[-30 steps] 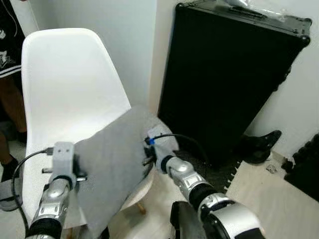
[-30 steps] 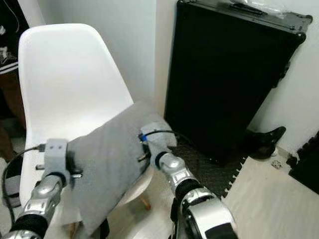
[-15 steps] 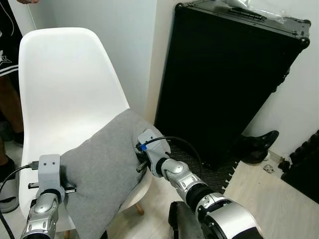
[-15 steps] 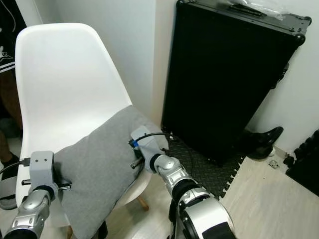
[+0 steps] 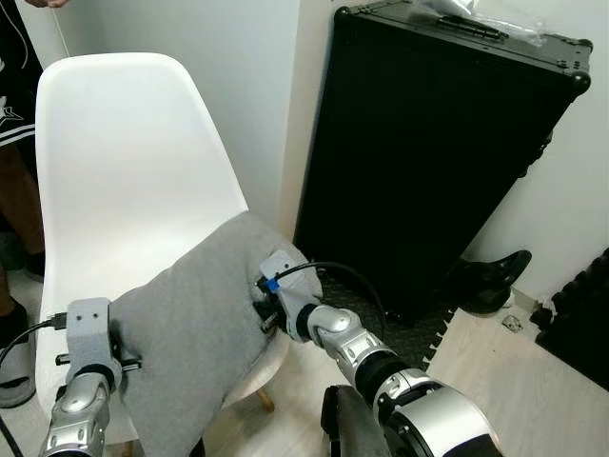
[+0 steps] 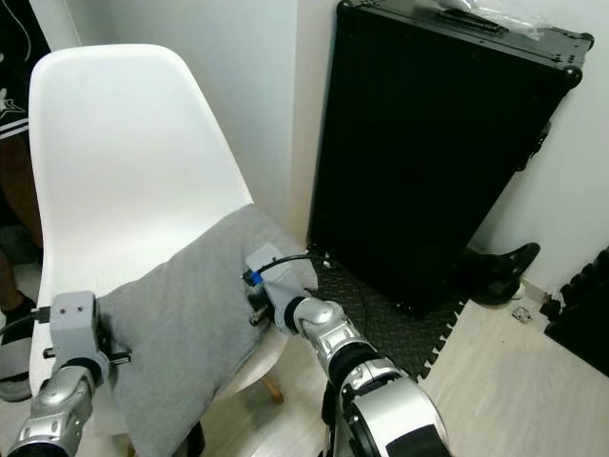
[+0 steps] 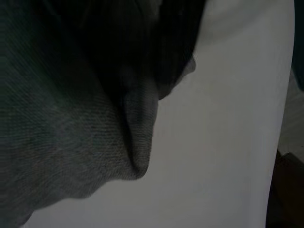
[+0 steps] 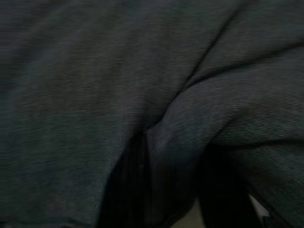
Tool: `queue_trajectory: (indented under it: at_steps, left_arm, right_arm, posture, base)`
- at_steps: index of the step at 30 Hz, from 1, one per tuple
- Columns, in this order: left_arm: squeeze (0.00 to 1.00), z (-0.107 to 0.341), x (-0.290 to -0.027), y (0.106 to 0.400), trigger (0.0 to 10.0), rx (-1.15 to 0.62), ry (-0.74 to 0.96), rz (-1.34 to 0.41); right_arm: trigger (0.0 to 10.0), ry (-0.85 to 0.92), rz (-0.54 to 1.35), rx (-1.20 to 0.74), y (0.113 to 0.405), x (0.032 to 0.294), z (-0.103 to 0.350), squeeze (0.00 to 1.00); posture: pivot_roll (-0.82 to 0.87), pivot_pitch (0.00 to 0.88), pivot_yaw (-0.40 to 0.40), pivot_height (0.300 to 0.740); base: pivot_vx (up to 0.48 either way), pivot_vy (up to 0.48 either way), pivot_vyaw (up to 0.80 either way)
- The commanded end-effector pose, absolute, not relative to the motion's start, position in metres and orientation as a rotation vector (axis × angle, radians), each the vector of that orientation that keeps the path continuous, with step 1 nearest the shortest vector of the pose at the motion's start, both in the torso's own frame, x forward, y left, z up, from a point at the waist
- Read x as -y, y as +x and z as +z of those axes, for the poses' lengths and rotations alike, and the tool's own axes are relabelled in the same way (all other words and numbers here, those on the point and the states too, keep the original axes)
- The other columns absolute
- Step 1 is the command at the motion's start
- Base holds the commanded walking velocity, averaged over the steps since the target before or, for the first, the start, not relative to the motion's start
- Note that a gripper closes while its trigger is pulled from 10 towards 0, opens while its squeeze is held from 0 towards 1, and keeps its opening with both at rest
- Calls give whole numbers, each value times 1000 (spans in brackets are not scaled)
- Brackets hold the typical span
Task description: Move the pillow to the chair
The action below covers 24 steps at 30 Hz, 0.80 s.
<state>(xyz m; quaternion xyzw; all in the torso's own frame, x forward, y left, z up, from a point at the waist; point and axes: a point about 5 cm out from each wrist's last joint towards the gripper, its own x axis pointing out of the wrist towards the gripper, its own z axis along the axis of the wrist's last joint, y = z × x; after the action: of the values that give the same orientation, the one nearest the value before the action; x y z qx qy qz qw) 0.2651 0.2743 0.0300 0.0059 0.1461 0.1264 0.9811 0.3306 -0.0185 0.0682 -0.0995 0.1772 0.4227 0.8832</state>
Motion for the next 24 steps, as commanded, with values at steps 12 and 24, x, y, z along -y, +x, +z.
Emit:
queue_trajectory:
  at_steps: [12, 24]
  left_arm:
    - [1000, 28, -243, 267, 10000, -258, -52, 86]
    - [1000, 27, -232, 268, 10000, -261, -45, -23]
  right_arm:
    - [10000, 3, 1055, -365, 309, 9, 58, 1000]
    - [10000, 91, 1011, -334, 310, 95, 55, 1000]
  posture:
    - [9, 88, -151, 583]
    - [-12, 85, -121, 583]
  base:
    - [0, 0, 0]
    - [0, 0, 0]
